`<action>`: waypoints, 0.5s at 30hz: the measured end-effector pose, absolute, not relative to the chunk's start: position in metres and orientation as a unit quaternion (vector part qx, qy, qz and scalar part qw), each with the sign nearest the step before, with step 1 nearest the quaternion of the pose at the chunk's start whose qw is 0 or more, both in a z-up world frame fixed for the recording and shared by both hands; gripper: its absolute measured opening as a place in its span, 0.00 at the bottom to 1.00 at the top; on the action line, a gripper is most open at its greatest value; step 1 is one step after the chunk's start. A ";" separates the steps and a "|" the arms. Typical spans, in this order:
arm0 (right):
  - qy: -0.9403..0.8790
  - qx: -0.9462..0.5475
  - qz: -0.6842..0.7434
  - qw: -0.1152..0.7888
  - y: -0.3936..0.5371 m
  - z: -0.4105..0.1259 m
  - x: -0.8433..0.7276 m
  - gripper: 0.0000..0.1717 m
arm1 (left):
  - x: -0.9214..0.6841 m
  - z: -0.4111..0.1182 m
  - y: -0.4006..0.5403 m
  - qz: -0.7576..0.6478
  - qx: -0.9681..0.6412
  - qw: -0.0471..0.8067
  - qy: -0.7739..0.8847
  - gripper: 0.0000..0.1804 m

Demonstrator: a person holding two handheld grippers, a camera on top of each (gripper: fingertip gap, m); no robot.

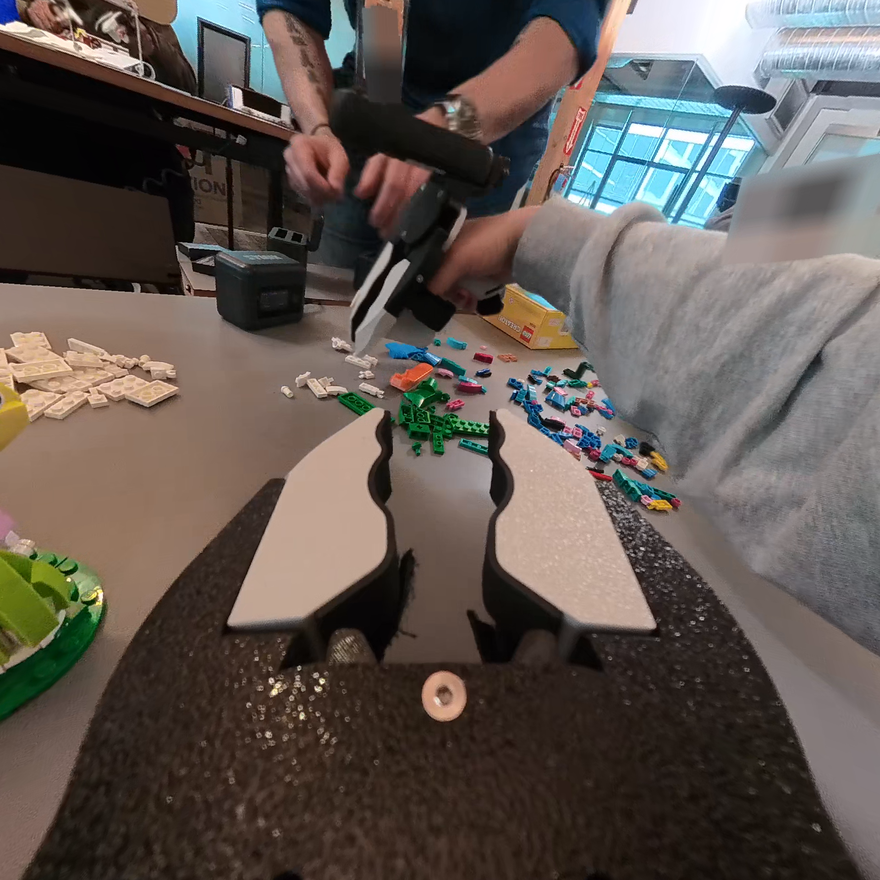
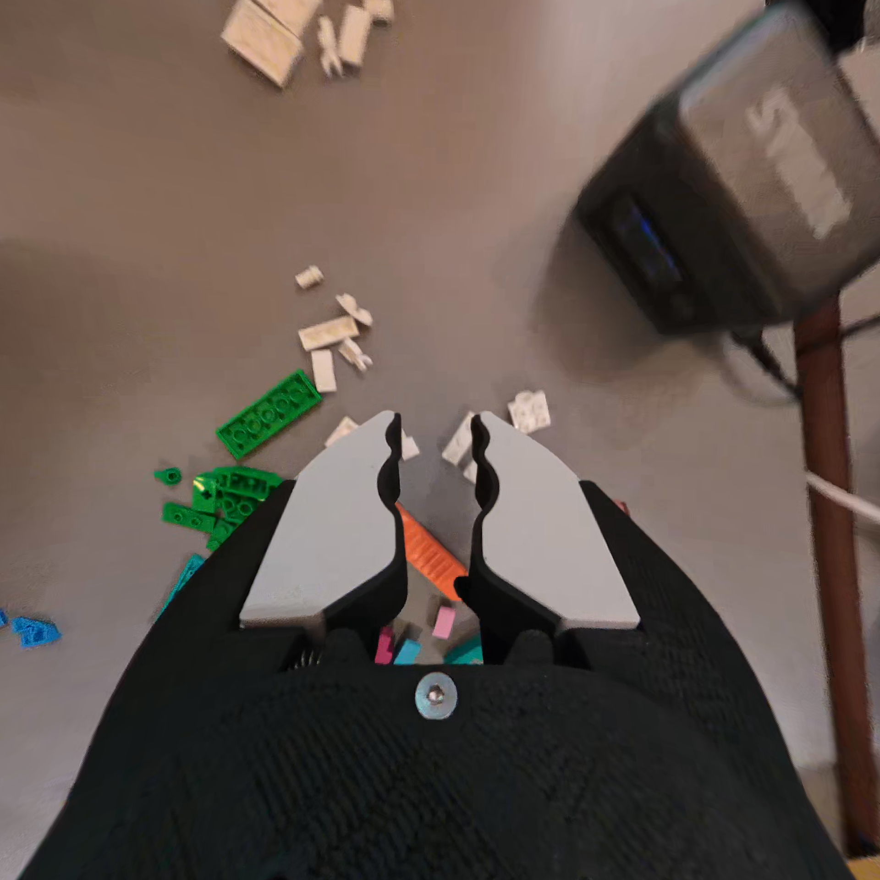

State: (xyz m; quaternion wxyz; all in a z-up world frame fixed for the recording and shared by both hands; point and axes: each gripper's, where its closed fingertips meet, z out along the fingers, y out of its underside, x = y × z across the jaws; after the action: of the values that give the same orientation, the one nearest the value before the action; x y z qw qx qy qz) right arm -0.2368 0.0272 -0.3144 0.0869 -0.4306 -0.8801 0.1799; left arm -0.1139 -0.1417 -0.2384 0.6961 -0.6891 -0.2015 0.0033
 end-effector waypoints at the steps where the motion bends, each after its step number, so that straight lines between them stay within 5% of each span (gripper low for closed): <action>1: -0.868 -0.453 0.190 0.082 0.032 -0.317 -0.235 0.16 | -0.114 -0.238 -0.142 0.004 -0.690 0.696 -0.201 0.21; 15: -0.788 -0.576 0.194 0.098 0.050 -0.334 -0.236 0.19 | -0.113 -0.239 -0.142 0.005 -0.691 0.695 -0.200 0.21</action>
State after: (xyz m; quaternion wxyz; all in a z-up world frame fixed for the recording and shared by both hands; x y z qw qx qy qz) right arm -0.2355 0.0497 -0.3335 0.0981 -0.5757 -0.7882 0.1939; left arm -0.1132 -0.1417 -0.2387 0.6947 -0.6909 -0.2001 0.0049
